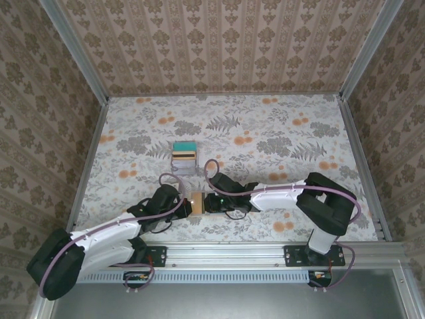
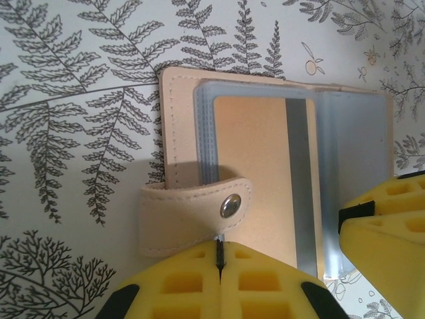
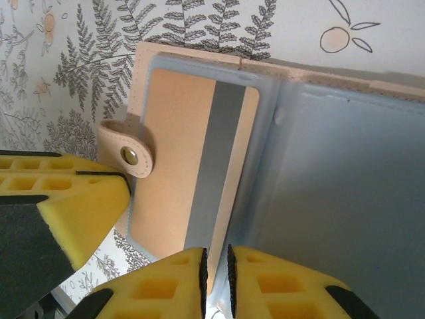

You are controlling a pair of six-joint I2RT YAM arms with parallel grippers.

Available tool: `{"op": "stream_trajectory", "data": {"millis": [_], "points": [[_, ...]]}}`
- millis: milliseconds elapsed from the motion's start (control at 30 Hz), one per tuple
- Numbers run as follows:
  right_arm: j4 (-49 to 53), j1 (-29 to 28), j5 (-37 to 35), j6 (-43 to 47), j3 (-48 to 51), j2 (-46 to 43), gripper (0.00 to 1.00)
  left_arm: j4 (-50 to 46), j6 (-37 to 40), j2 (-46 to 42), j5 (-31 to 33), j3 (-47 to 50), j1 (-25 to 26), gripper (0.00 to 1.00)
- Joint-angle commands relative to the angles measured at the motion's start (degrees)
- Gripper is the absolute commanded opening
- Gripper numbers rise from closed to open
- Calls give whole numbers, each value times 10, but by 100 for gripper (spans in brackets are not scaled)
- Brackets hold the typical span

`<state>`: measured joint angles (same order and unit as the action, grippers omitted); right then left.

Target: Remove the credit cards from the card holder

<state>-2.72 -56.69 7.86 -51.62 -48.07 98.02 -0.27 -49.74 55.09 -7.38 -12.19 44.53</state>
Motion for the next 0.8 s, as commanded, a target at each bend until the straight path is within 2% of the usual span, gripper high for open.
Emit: {"op": "stream_trajectory", "data": {"millis": [0,767], "points": [[0,-2,1,-15,-16,10,20,3,-6,5,1,11,0,1],[6,1,2,-25,-18,31,22,4,-15,23,22,7,25,0]]}}
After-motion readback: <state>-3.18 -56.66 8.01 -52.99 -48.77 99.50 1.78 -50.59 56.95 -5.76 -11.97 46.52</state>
